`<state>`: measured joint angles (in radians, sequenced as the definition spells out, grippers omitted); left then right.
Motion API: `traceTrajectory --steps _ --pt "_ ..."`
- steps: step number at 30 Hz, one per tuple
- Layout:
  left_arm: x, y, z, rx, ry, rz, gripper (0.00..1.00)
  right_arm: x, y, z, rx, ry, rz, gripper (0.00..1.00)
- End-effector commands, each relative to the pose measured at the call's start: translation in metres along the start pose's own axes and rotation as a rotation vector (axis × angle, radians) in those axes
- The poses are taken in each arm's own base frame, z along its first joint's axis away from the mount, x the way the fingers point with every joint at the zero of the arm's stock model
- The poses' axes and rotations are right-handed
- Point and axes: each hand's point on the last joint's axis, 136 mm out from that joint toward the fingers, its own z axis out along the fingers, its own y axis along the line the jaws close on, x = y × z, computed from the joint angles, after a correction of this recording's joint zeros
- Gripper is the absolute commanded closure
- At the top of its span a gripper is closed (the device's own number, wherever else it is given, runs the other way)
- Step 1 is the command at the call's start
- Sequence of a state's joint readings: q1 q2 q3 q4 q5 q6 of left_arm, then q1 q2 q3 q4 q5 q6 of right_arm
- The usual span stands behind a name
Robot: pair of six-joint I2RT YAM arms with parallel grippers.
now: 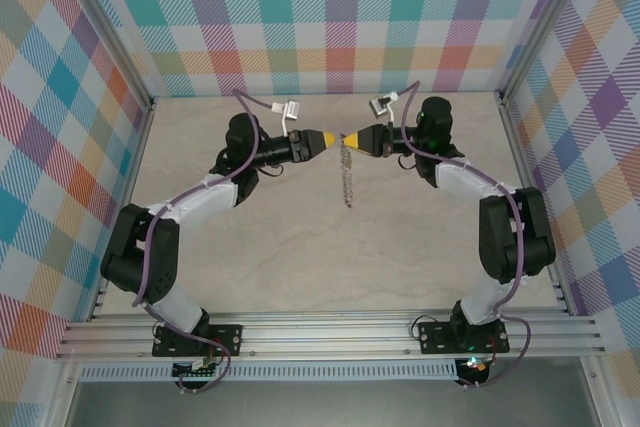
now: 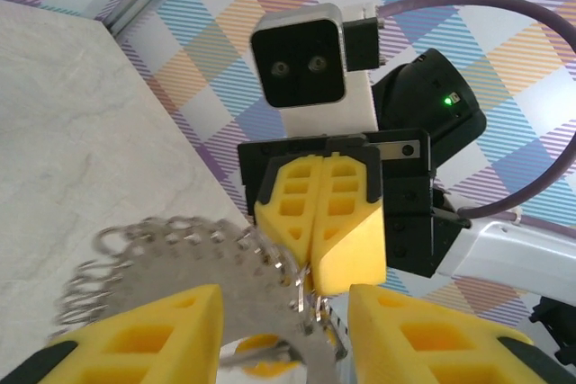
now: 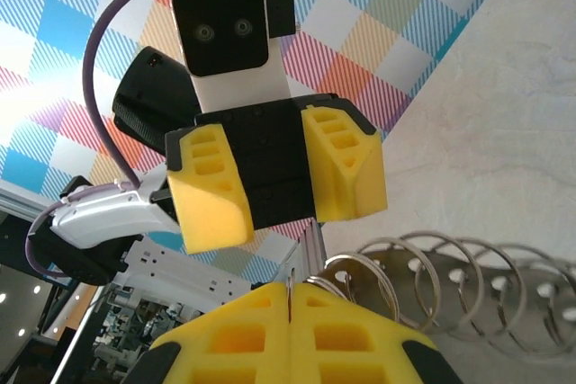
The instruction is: Put the keys on the keyring
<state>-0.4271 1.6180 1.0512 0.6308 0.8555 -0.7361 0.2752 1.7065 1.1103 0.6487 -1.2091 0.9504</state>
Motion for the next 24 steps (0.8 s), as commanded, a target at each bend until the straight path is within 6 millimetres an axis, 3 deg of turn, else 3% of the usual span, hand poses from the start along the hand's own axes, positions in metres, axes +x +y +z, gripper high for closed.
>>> traceTrajectory --steps 1,13,19,24 --pt "-0.0032 -0.0152 0.0077 0.055 0.018 0.046 0.6 -0.0042 0.0113 0.0056 -0.028 0.02 -0.068 1.0" --pt "0.0015 -0.0112 0.0109 0.047 0.04 0.037 0.63 -0.0053 0.0099 0.0073 -0.021 0.006 -0.066 1.0" --pt "0.0033 -0.013 0.0113 0.057 0.049 0.041 0.74 -0.0061 0.0069 0.0076 -0.015 -0.001 -0.062 1.0" --pt "0.0063 -0.0131 0.0128 0.066 0.065 0.035 0.74 -0.0075 0.0035 0.0078 -0.008 -0.01 -0.057 1.0"
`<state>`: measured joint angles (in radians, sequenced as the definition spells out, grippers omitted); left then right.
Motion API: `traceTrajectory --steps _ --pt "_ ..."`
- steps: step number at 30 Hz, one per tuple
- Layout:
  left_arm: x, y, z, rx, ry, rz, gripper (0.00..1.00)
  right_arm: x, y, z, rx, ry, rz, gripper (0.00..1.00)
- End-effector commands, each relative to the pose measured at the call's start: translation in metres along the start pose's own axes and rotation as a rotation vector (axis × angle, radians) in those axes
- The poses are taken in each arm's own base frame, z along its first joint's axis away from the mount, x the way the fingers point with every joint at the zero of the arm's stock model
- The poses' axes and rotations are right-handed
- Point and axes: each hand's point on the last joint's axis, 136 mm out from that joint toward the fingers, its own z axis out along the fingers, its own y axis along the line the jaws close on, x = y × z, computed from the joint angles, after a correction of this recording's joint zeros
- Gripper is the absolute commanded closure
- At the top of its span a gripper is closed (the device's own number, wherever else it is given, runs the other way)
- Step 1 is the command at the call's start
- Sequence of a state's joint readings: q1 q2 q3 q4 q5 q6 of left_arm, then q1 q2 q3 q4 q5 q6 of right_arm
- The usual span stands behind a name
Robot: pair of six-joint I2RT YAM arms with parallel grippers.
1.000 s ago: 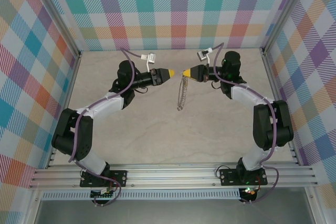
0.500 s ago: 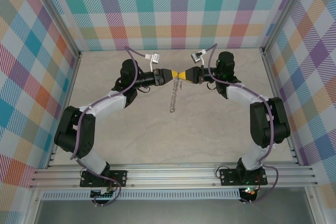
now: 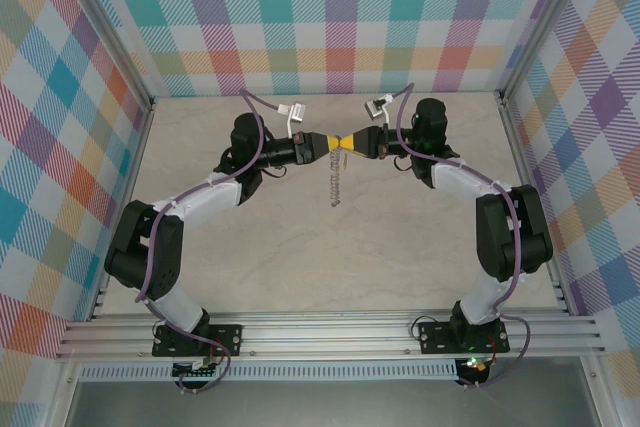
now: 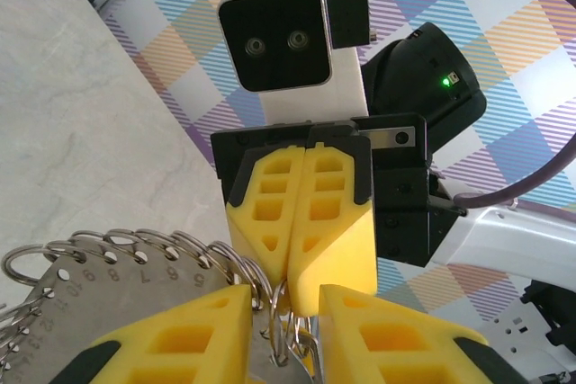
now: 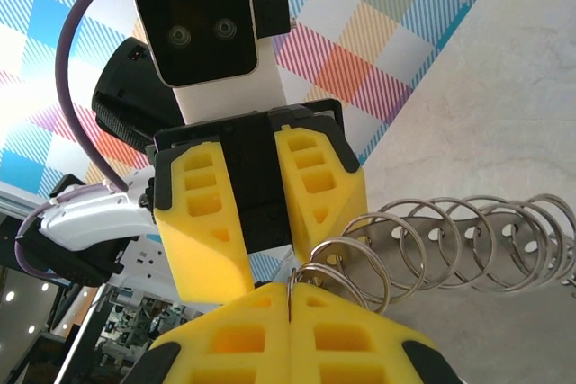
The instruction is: Put the keys on the keyring
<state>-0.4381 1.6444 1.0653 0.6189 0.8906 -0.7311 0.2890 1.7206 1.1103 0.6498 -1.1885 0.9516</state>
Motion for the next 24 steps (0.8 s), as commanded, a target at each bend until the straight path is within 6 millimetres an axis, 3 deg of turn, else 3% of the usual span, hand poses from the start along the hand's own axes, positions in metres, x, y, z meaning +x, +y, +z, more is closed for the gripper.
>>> traceTrajectory --steps 1,4,15,17,20,21,24 --pt "-0.0027 -0.0142 0.0065 0.048 0.024 0.046 0.74 -0.0085 0.0086 0.0022 -0.014 -0.009 -0.071 1.0" --pt "-0.0019 -0.0158 0.007 0.054 0.029 0.048 0.75 -0.0089 0.0068 0.0023 -0.01 -0.013 -0.067 1.0" --pt "0.0016 -0.0198 0.0096 0.068 0.044 0.055 0.92 -0.0104 0.0026 0.0015 -0.003 -0.027 -0.057 1.0" --pt "0.0024 -0.0195 0.0109 0.066 0.05 0.055 0.99 -0.0101 0.0029 0.0019 -0.008 -0.027 -0.054 1.0" --pt "0.0027 -0.0178 0.0131 0.055 0.048 0.051 1.0 -0.0097 0.0056 0.0014 -0.013 -0.03 -0.053 1.0" --pt "0.0012 -0.0168 0.0134 0.046 0.04 0.049 1.0 -0.0093 0.0054 0.0006 -0.009 -0.035 -0.05 0.89" --pt "-0.0015 -0.0126 0.0123 0.021 0.015 0.047 1.0 -0.0067 0.0059 -0.0035 0.007 -0.057 -0.051 0.77"
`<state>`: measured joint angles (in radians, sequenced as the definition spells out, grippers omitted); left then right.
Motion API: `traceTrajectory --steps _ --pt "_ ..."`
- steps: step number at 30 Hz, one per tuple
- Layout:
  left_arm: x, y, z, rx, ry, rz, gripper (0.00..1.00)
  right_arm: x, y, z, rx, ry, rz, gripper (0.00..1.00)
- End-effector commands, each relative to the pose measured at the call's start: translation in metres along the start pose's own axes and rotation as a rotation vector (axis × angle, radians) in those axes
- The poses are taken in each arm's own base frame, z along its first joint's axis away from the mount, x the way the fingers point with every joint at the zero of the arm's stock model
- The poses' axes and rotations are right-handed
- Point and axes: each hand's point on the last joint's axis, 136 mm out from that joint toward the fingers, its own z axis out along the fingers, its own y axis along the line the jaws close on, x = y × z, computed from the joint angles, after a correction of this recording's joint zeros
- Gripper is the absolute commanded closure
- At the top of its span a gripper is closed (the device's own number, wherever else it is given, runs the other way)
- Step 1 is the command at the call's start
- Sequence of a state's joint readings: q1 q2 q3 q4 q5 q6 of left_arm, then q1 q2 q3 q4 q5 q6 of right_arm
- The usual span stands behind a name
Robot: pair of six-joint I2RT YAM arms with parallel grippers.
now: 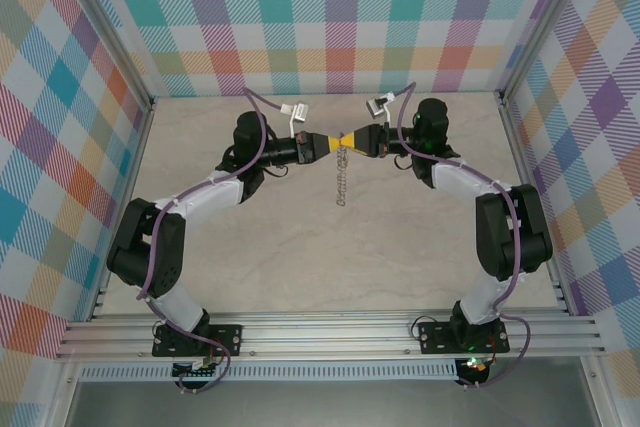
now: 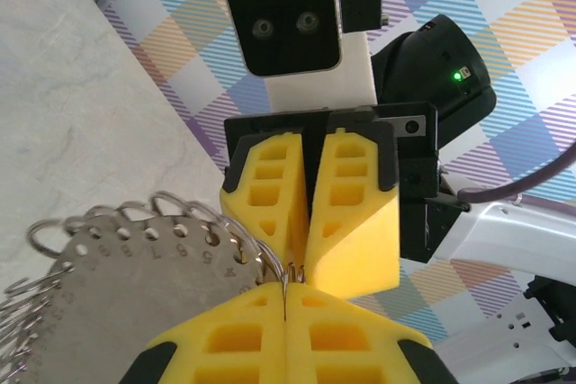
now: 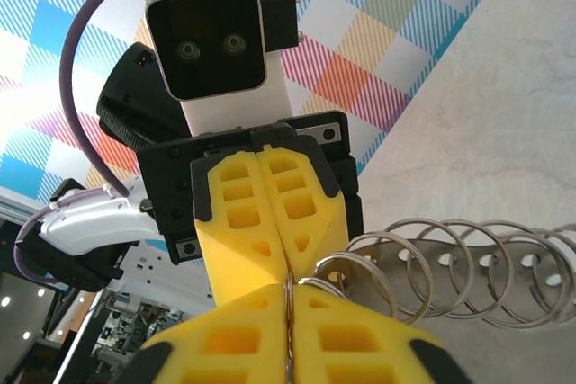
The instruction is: Put the keys on the keyring
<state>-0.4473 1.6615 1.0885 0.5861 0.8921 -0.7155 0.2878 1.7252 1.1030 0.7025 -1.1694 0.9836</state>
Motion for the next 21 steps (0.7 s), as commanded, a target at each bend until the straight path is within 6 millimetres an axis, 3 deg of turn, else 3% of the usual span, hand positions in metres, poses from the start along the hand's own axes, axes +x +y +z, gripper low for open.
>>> traceTrajectory --steps 1,11,21 --pt "-0.005 -0.015 0.006 0.024 -0.013 0.054 1.0 -0.001 0.006 -0.005 0.012 -0.043 -0.043 0.74" --pt "-0.008 -0.016 0.005 0.028 -0.04 0.05 1.0 0.016 -0.002 -0.021 0.064 -0.103 -0.031 0.73" --pt "-0.01 -0.016 0.006 0.03 -0.049 0.045 1.0 0.025 -0.005 -0.018 0.038 -0.084 -0.011 0.7"
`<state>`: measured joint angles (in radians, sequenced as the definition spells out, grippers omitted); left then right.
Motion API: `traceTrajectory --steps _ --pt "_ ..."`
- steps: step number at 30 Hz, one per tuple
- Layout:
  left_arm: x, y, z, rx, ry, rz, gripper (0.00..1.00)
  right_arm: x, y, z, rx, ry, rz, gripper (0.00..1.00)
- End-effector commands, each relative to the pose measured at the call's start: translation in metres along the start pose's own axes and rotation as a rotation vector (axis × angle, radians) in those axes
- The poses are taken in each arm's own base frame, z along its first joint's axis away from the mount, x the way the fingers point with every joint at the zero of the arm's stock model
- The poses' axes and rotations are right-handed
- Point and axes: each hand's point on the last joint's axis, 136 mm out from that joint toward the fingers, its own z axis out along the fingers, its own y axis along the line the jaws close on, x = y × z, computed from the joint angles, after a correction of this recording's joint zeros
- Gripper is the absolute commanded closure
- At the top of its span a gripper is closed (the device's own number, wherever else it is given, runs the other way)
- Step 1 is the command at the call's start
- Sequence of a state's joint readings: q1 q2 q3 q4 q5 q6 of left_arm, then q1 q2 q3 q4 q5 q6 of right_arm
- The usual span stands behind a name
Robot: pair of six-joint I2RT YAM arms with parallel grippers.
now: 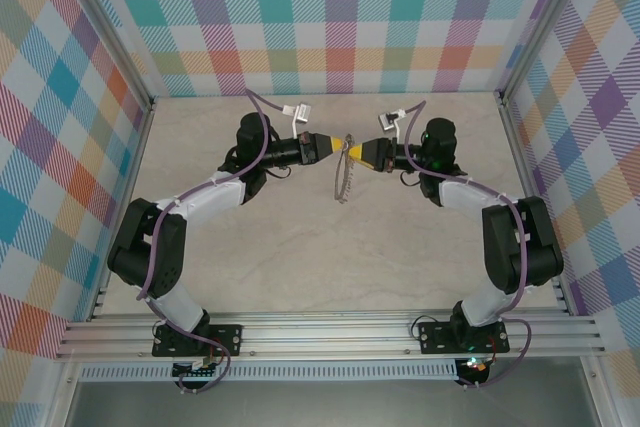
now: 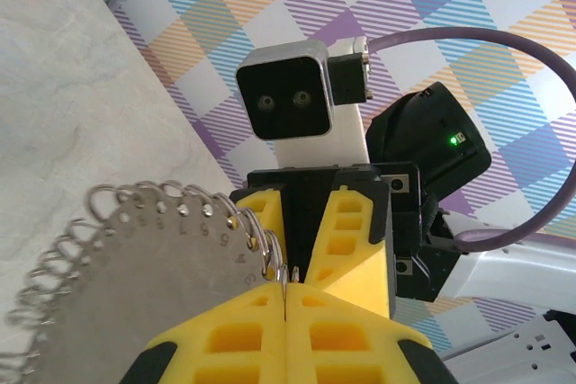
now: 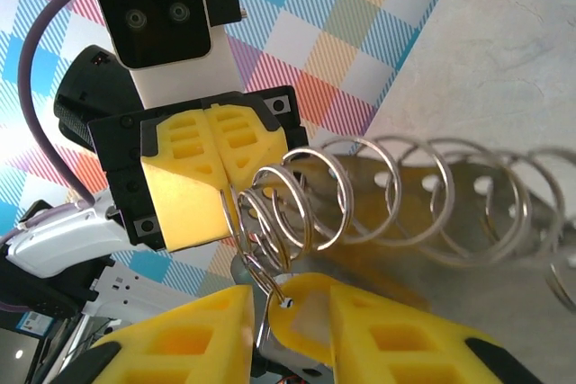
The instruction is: Put the keys on the keyring
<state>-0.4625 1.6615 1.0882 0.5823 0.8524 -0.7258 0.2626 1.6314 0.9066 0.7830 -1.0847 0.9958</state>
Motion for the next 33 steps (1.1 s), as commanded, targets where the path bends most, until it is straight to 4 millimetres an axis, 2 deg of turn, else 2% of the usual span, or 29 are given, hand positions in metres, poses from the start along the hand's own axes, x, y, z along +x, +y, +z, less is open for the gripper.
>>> traceTrajectory --steps 1,6,11,15,18,24,27,33 --pt "-0.01 -0.017 0.002 0.048 -0.033 0.056 1.0 0.003 0.01 0.001 -0.029 0.007 -0.044 0.69" --pt "-0.011 -0.017 0.002 0.049 -0.037 0.053 1.0 0.007 0.012 0.004 -0.029 0.013 -0.052 0.56" --pt "-0.011 -0.017 0.002 0.053 -0.037 0.051 1.0 0.006 0.007 0.005 -0.003 -0.002 -0.045 0.56" --pt "-0.011 -0.017 0.002 0.049 -0.042 0.05 1.0 0.008 0.001 0.005 0.013 -0.009 -0.032 0.62" --pt "-0.012 -0.017 0.001 0.044 -0.049 0.046 1.0 0.011 0.0 0.006 0.014 -0.006 -0.026 0.69" --pt "-0.013 -0.016 0.0 0.04 -0.054 0.043 1.0 0.017 0.003 0.007 0.013 -0.007 -0.025 0.91" --pt "-0.013 -0.015 0.0 0.038 -0.056 0.041 1.0 0.019 0.006 0.008 0.007 -0.005 -0.027 0.99" --pt "-0.013 -0.017 -0.001 0.038 -0.063 0.047 1.0 0.022 0.014 0.017 -0.002 0.004 -0.031 1.0"
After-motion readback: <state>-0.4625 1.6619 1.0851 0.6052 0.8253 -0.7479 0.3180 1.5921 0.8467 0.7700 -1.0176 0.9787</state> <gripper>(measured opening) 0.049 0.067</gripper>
